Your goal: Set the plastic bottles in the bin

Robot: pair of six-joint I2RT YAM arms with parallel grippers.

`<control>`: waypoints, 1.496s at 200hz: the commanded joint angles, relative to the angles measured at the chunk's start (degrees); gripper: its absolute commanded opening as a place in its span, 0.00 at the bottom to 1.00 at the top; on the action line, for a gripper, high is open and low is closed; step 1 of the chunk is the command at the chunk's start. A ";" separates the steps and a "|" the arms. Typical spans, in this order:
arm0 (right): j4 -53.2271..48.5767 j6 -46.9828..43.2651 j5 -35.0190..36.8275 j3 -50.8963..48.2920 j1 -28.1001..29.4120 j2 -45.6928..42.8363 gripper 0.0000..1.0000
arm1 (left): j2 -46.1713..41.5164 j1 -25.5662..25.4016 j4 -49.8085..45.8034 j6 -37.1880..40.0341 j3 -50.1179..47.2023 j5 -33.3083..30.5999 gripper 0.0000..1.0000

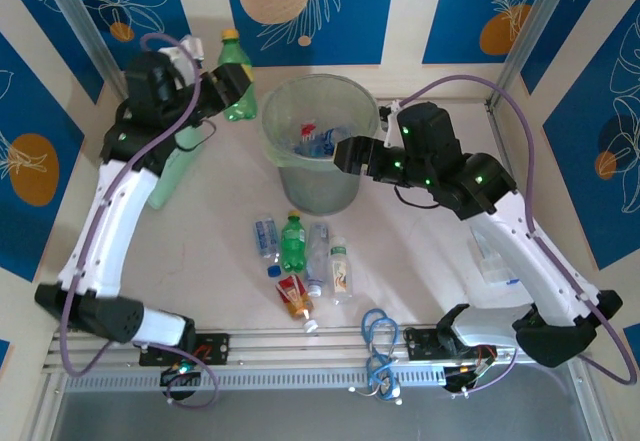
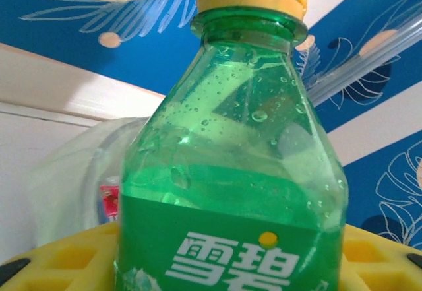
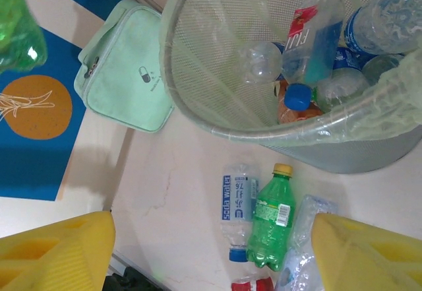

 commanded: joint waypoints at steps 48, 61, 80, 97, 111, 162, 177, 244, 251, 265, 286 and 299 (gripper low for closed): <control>-2.01 2.14 1.75 -5.07 -0.08 -5.38 0.78 | 18.85 -8.35 -12.36 6.87 21.36 -0.28 0.51; -2.20 2.18 1.82 -5.56 -0.16 -5.72 0.78 | 21.60 -8.70 -15.77 8.56 24.21 -1.14 0.51; -2.42 2.19 1.79 -5.95 -0.16 -5.92 0.78 | 24.26 -8.96 -19.01 10.21 26.60 -1.75 0.50; -2.50 2.19 1.92 -6.26 -0.16 -5.97 0.78 | 25.26 -9.02 -20.08 10.97 26.76 -2.32 0.51; -2.70 2.11 1.92 -6.43 -0.16 -6.01 0.78 | 25.65 -9.10 -20.75 11.28 26.72 -2.79 0.53; -4.21 1.84 2.09 -6.78 -0.03 -6.01 0.78 | 25.69 -9.30 -20.99 11.94 26.49 -3.42 0.66; -4.59 1.84 2.27 -6.87 0.10 -6.19 0.78 | 25.61 -9.32 -20.84 11.99 26.48 -3.58 0.69; -6.71 2.04 3.48 -7.37 1.66 -6.27 0.79 | 23.97 -9.50 -20.30 12.25 26.49 -4.15 0.80; -7.04 2.16 3.76 -7.60 2.01 -6.19 0.79 | 23.58 -9.50 -20.20 12.17 26.45 -4.21 0.80; -7.42 2.40 4.42 -8.32 2.87 -6.10 0.80 | 22.67 -9.50 -19.68 11.93 26.45 -4.13 0.80; -7.78 3.19 5.16 -10.22 4.80 -5.75 0.82 | 20.26 -9.50 -18.26 11.47 25.16 -4.13 0.80; -7.91 3.99 5.80 -12.00 6.46 -5.41 0.84 | 17.62 -9.50 -16.13 11.13 22.24 -4.21 0.81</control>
